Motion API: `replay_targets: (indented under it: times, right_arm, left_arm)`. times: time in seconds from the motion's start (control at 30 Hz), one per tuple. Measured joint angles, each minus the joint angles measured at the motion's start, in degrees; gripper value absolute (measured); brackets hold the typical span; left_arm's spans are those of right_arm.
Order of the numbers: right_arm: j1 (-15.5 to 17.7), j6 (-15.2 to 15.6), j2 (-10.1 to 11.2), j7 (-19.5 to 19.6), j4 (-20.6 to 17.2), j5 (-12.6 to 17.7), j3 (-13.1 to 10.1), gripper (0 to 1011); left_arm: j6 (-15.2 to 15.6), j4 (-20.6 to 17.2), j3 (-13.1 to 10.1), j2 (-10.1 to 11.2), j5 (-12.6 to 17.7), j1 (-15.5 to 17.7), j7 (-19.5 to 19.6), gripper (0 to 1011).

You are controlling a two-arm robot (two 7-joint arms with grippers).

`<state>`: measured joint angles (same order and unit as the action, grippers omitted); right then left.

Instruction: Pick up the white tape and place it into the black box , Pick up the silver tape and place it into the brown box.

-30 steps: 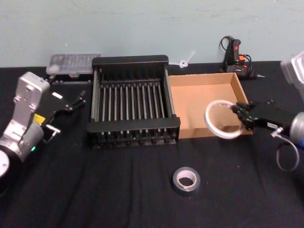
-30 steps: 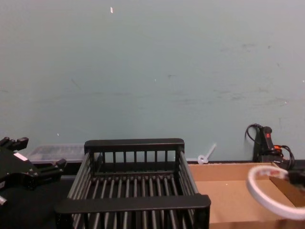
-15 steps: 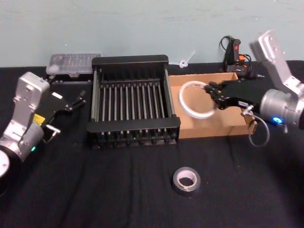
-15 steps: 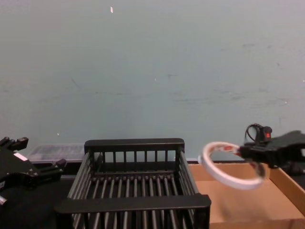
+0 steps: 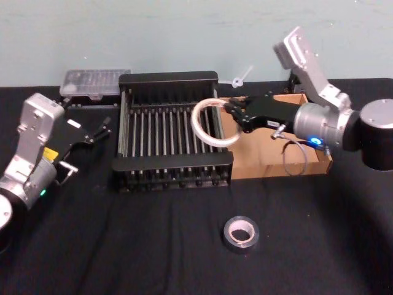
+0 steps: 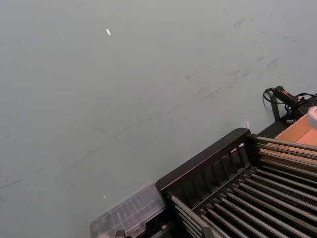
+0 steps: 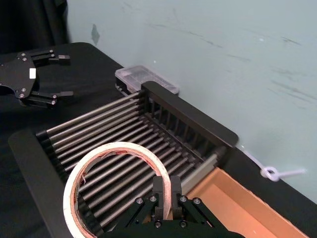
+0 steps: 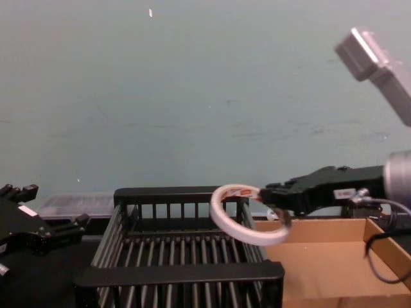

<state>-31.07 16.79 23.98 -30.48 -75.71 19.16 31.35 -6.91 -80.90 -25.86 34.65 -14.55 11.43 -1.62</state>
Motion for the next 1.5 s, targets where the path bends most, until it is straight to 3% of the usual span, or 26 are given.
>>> replay_targets:
  times: [0.4,1.03,1.3,1.5]
  right_arm:
    - [-5.0,-1.8,-5.0,-0.7,7.4,-2.6,3.0,96]
    - [-4.7,-1.7,-4.7,-0.6,7.0,-2.5,2.8,109]
    - [-4.6,-1.6,-4.6,-0.6,6.9,-2.4,2.7,309]
    - [-4.6,-1.6,-4.6,-0.6,6.8,-2.3,2.7,531]
  left_arm:
    - [0.0,0.0,0.0,0.0,0.0,0.0,0.0,1001]
    - [0.0,0.0,0.0,0.0,0.0,0.0,0.0,1001]
    - [0.0,0.0,0.0,0.0,0.0,0.0,0.0,1001]
    - [0.0,0.0,0.0,0.0,0.0,0.0,0.0,1002]
